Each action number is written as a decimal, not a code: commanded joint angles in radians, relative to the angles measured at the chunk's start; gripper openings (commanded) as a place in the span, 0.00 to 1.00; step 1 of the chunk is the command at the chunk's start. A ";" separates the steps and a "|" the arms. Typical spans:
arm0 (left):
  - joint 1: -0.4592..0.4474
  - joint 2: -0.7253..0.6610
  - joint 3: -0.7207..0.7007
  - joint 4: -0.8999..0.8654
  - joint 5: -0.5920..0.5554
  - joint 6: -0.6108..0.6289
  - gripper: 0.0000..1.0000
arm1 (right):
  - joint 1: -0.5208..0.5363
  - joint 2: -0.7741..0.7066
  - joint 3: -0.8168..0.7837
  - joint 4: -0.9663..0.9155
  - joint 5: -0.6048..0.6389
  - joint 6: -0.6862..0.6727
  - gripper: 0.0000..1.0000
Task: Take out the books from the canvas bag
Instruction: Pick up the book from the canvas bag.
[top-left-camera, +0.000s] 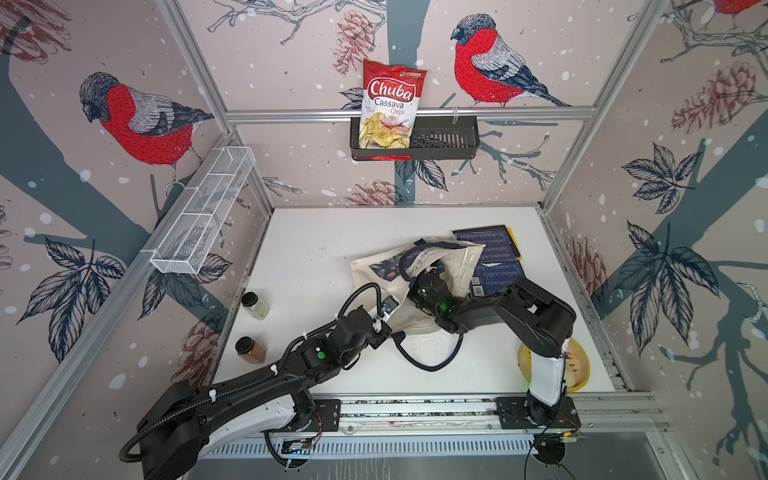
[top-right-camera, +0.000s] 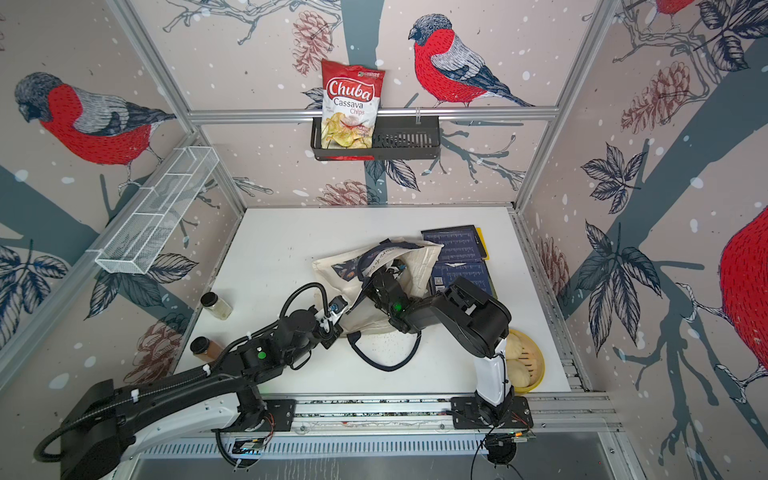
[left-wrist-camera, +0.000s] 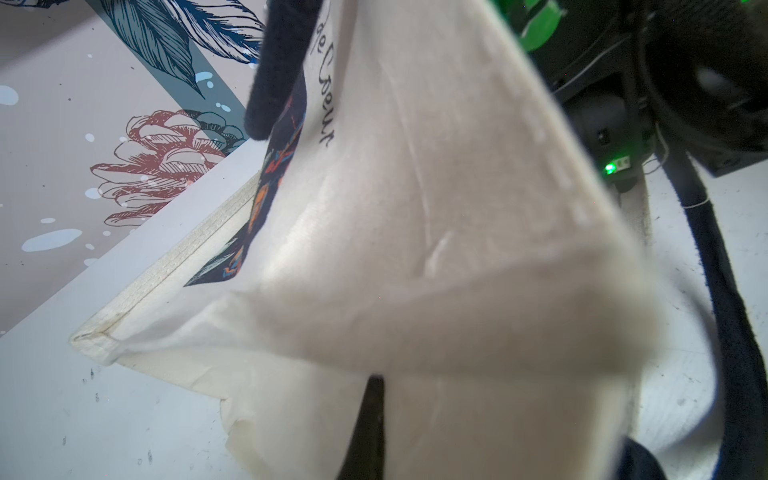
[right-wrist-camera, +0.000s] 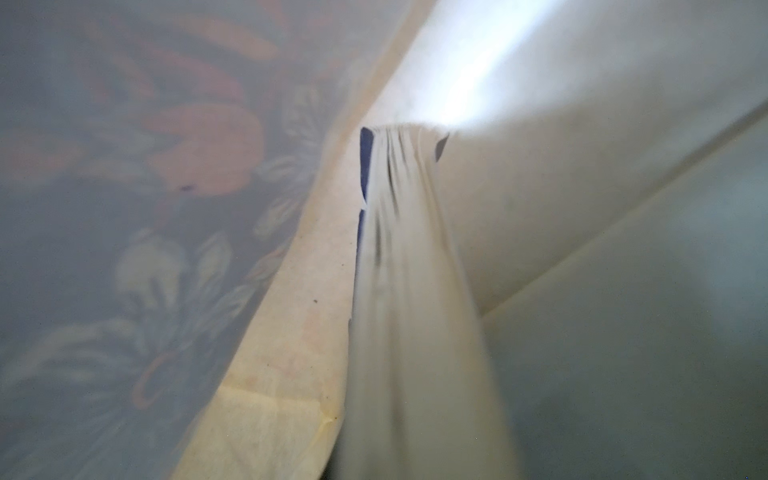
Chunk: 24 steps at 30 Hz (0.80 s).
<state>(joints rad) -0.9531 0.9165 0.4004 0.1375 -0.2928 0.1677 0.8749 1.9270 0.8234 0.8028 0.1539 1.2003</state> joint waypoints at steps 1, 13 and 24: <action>0.002 0.005 0.013 0.017 -0.042 -0.018 0.00 | 0.007 -0.035 0.016 -0.038 -0.023 -0.088 0.00; 0.002 0.005 0.032 -0.003 -0.118 -0.056 0.00 | 0.042 -0.204 0.003 -0.255 -0.045 -0.169 0.00; 0.006 0.012 0.041 -0.017 -0.148 -0.077 0.00 | 0.034 -0.352 -0.034 -0.397 -0.083 -0.279 0.00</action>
<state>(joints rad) -0.9520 0.9291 0.4320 0.1108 -0.4194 0.1089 0.9123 1.5986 0.7986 0.4328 0.0998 0.9672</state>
